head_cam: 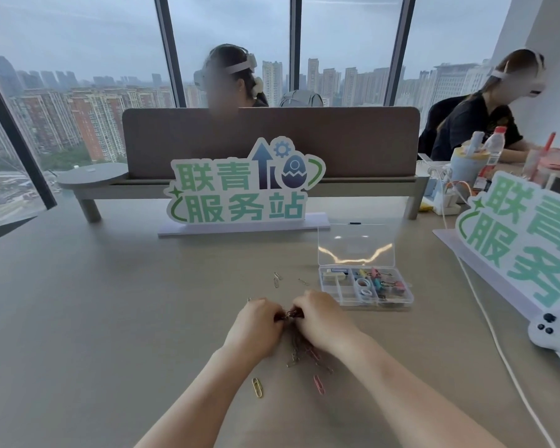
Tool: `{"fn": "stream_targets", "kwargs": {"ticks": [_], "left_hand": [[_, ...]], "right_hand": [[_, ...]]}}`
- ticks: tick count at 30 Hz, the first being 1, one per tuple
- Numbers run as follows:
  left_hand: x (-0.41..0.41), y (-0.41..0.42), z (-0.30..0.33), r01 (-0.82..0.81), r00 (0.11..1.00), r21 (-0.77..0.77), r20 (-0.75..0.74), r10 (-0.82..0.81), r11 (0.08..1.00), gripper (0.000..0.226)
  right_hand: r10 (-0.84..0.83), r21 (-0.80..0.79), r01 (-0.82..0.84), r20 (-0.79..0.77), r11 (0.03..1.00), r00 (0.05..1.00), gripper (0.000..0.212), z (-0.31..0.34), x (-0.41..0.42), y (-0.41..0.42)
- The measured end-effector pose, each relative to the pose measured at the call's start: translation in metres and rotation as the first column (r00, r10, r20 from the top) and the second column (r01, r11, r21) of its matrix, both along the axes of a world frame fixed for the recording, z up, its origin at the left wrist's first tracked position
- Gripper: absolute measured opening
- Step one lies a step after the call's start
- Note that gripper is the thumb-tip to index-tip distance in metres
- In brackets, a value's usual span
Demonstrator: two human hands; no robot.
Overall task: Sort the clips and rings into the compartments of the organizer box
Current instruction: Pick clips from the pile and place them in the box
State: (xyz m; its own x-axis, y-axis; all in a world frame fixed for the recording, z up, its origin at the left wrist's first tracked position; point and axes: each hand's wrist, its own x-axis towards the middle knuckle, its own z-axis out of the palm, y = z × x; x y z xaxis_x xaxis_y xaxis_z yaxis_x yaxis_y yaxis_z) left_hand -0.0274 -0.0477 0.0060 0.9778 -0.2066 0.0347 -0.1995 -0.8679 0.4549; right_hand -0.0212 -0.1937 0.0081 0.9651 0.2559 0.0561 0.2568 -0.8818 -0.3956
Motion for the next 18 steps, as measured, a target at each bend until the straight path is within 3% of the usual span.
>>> {"fn": "stream_targets", "kwargs": {"ticks": [11, 18], "left_hand": [[0.015, -0.012, 0.006, -0.085, 0.993, -0.255, 0.054, 0.102, 0.963, 0.022], [0.033, -0.04, 0.02, -0.025, 0.997, -0.281, 0.066, 0.045, 0.96, 0.021]], "right_hand": [[-0.143, 0.248, 0.14, -0.008, 0.958, 0.99, 0.013, 0.023, 0.008, -0.033], [-0.269, 0.115, 0.272, -0.044, 0.955, 0.962, 0.013, 0.037, 0.027, -0.077]]}}
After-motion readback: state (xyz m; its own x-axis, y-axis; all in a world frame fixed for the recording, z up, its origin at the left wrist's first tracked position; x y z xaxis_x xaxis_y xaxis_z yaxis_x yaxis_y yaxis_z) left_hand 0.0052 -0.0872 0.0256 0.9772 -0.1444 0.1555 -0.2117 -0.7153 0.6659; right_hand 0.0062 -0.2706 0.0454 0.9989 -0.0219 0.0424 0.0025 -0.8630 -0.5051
